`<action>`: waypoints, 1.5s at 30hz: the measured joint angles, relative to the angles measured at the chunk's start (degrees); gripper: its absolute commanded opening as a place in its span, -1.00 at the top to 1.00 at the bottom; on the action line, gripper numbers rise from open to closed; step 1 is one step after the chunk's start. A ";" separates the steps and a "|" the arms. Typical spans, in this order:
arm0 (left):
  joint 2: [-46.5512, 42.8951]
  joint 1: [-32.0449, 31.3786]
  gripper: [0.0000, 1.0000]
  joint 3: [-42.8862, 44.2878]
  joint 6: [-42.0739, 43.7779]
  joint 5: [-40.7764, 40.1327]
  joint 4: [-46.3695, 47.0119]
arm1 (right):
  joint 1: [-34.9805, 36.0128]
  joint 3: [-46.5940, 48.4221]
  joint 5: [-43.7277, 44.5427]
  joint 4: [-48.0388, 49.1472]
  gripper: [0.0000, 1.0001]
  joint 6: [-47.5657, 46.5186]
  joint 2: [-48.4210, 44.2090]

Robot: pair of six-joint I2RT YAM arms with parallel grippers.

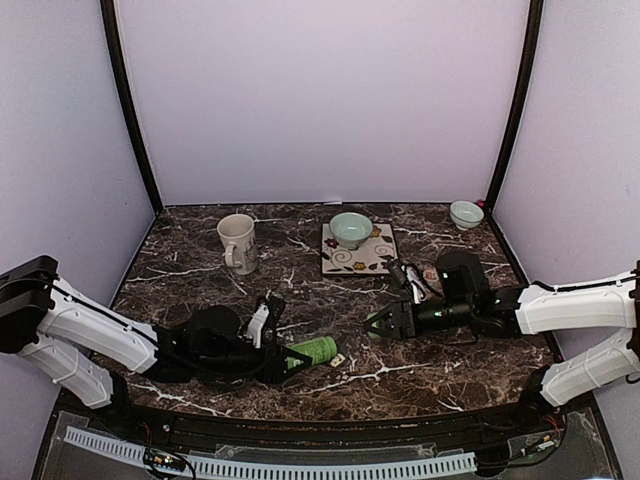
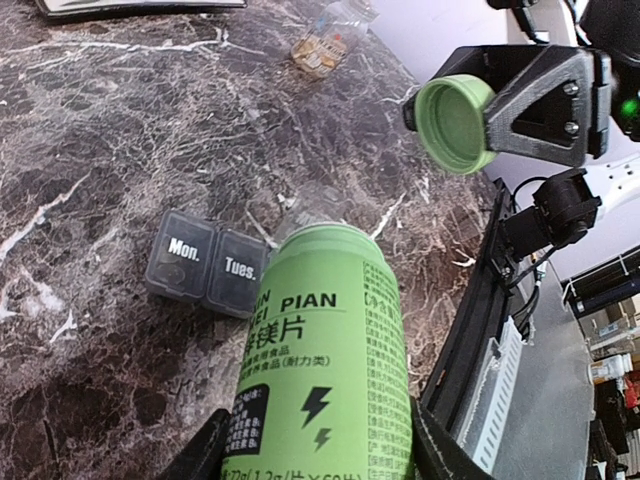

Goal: Sort the pills into containers
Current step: Screw the lid of the pill bottle onto the pill bottle.

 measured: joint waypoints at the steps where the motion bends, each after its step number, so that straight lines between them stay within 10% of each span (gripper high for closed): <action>1: -0.39 0.00 1.00 -0.35 -0.17 0.15 0.46 | 0.00 0.00 0.00 0.00 0.26 0.02 0.00; 45: -6.16 6.27 1.00 6.86 -11.30 18.71 17.09 | 1.42 18.27 -9.40 -18.27 0.25 -5.84 -11.26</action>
